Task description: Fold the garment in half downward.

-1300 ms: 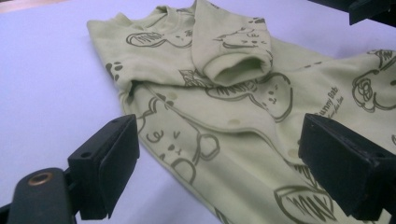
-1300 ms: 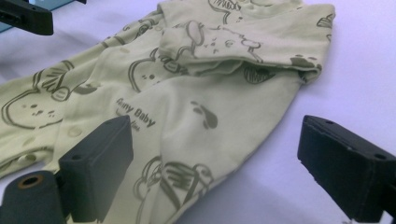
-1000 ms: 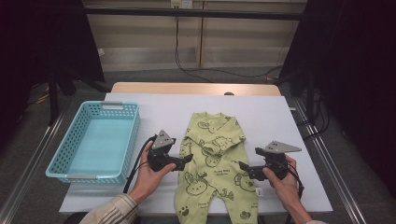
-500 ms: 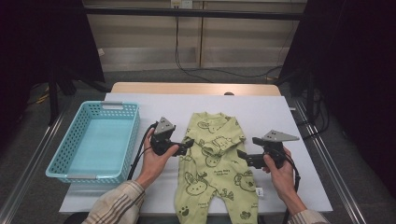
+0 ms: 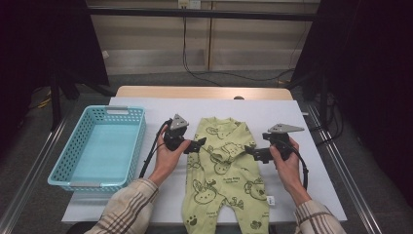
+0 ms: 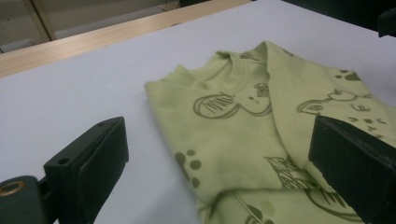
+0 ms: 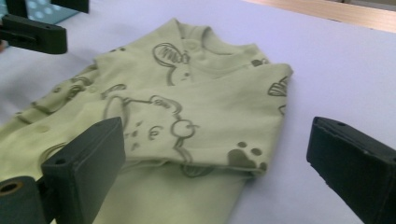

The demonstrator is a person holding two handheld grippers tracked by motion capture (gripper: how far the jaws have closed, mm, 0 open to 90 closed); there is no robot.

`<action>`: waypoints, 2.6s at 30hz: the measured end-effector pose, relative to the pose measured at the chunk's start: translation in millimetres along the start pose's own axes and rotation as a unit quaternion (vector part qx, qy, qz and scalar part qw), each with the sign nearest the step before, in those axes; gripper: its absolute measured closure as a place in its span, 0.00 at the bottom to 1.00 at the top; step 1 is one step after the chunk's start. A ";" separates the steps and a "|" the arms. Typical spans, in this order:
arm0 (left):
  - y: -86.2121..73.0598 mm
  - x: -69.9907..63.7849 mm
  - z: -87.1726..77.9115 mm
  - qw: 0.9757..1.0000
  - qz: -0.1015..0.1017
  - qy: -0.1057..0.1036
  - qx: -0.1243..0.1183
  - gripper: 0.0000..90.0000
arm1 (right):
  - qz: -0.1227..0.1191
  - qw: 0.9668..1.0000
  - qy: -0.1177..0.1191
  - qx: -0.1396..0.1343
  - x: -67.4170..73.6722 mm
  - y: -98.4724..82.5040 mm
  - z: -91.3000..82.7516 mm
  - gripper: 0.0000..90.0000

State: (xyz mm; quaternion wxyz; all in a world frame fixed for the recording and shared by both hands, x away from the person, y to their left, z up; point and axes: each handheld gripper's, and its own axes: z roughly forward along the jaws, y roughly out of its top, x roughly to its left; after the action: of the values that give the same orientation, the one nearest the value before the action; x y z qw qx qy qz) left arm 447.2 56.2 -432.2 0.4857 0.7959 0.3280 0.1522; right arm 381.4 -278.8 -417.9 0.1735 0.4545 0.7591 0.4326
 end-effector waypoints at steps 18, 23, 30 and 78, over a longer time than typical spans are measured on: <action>13.1 19.9 22.5 1.000 -0.012 0.020 0.006 0.05 | 0.004 1.000 -0.002 0.023 -32.0 30.3 37.5 0.03; 18.4 21.6 26.9 1.000 0.006 0.021 0.012 0.06 | -0.002 0.999 -0.018 0.043 -39.2 39.8 51.8 0.10; 17.3 23.2 33.3 0.999 -0.007 0.031 0.004 0.06 | -0.006 0.998 -0.022 0.065 -49.8 48.6 71.9 0.34; 13.3 47.5 79.4 0.993 -0.024 0.054 0.101 0.38 | 0.040 0.995 -0.040 0.088 -61.6 31.7 100.6 0.98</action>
State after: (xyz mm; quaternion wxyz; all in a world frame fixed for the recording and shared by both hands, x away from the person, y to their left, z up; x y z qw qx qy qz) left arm 531.8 30.4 -462.5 0.3876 0.8233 0.3869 0.1491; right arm 497.1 -273.6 -456.9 0.1460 0.5152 0.7675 0.3525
